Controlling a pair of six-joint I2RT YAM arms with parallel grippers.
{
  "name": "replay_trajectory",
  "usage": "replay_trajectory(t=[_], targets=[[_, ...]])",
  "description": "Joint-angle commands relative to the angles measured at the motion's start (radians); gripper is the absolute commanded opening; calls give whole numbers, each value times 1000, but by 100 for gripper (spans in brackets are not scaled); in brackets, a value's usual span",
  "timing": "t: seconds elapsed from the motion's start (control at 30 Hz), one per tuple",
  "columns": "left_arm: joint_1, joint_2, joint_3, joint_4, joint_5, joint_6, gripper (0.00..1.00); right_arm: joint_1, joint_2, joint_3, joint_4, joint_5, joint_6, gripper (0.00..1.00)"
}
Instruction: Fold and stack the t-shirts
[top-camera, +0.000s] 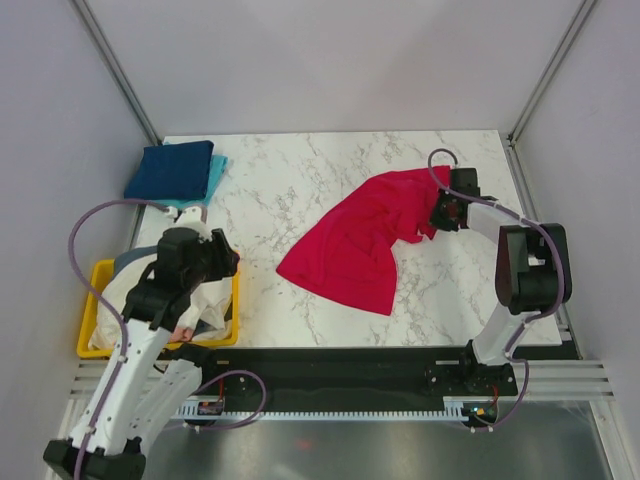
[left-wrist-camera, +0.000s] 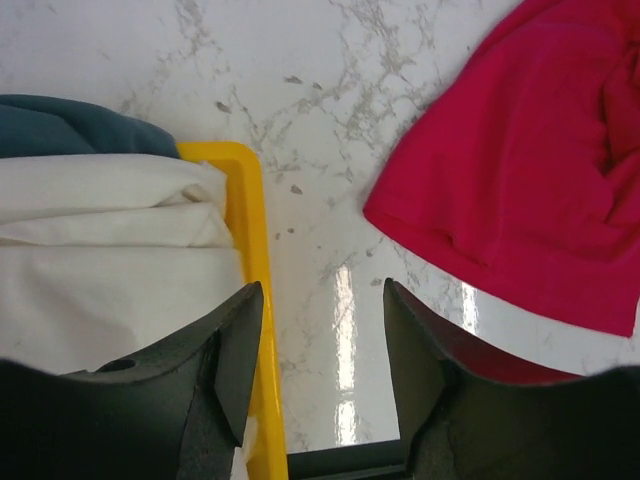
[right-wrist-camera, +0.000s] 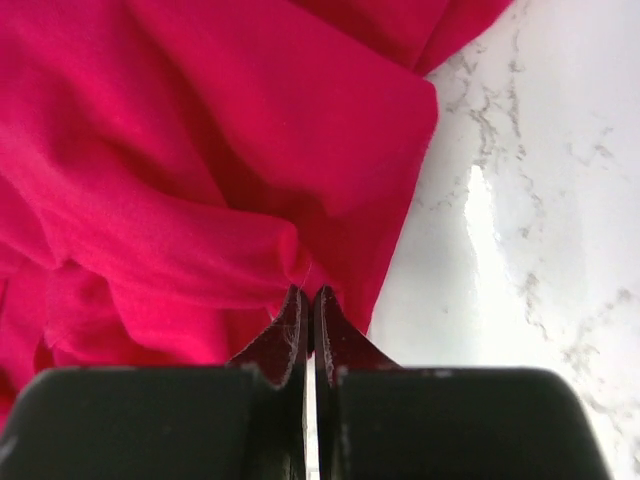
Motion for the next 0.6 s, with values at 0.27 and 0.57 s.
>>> replay_trajectory(t=[0.27, 0.57], targets=[[-482, 565, 176, 107, -131, -121, 61, -2, -443, 140, -233, 51, -29, 0], [-593, 919, 221, 288, -83, -154, 58, -1, -592, 44, -293, -15, -23, 0]])
